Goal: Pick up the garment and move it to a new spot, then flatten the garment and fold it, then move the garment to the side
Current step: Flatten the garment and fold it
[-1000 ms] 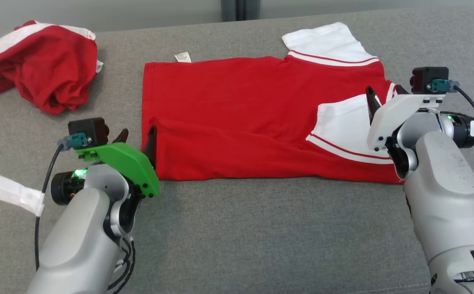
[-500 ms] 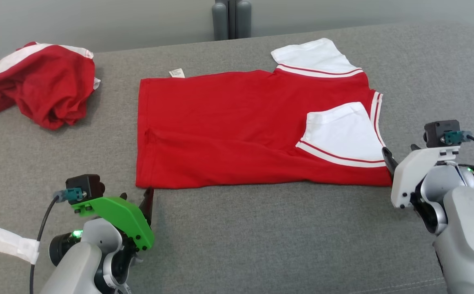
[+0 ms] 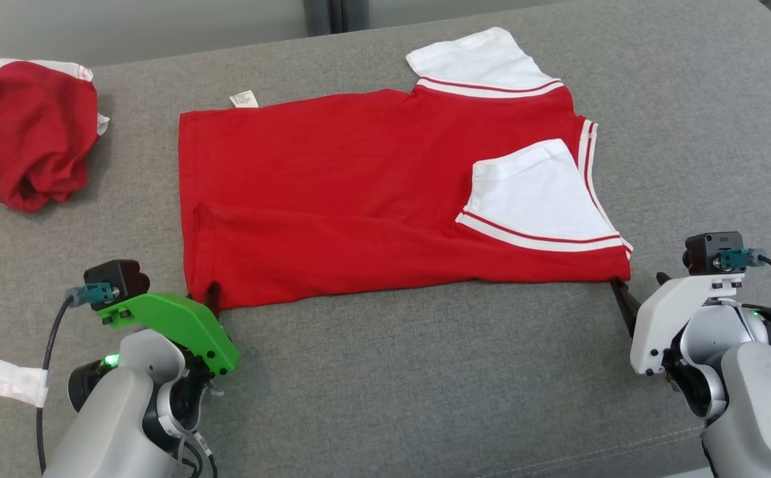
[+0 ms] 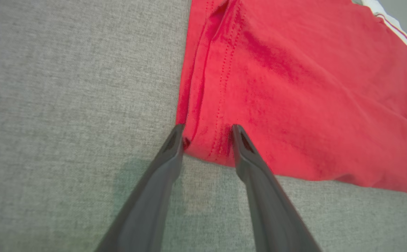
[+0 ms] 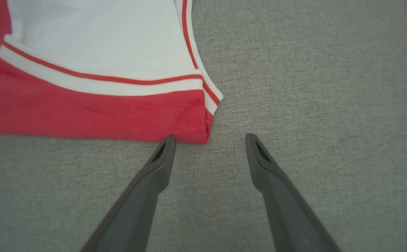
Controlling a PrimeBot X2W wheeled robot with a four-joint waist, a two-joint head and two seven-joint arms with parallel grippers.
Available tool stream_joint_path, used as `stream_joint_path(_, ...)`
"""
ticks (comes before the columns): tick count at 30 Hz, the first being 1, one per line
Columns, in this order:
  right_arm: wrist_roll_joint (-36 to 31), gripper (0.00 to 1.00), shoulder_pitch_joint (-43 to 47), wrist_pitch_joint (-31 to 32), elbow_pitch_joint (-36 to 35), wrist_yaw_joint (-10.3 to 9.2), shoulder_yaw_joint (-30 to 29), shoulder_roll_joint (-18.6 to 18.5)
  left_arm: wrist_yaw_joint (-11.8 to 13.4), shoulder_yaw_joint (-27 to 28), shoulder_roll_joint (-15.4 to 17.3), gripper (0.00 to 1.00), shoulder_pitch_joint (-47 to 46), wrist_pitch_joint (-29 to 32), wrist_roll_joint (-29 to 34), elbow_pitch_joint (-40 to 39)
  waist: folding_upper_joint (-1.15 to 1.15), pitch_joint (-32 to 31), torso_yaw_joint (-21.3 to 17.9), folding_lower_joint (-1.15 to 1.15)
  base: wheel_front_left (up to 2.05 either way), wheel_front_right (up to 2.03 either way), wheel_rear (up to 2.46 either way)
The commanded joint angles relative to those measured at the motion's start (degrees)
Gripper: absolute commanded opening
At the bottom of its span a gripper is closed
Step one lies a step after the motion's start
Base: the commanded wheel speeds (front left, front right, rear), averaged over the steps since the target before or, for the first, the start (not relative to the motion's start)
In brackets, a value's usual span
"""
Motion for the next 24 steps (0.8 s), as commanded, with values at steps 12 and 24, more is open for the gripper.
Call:
stream_joint_path(12, 0.3, 1.00, -4.3, -1.6, 5.7, -0.06, -4.1, 2.0, -0.6, 0.2, 0.4, 0.00, 1.0, -1.4, -0.7, -2.2, 0.00, 1.3, 3.1, 0.00, 0.00, 0.00, 0.00)
stream_joint_path(24, -0.5, 0.00, -7.6, -3.4, 10.3, -0.08, -4.5, 0.7, -1.4, -0.5, -0.4, 0.00, 1.5, -2.8, -0.6, -5.1, 0.00, 0.2, 5.4, 0.00, 0.00, 0.00, 0.00)
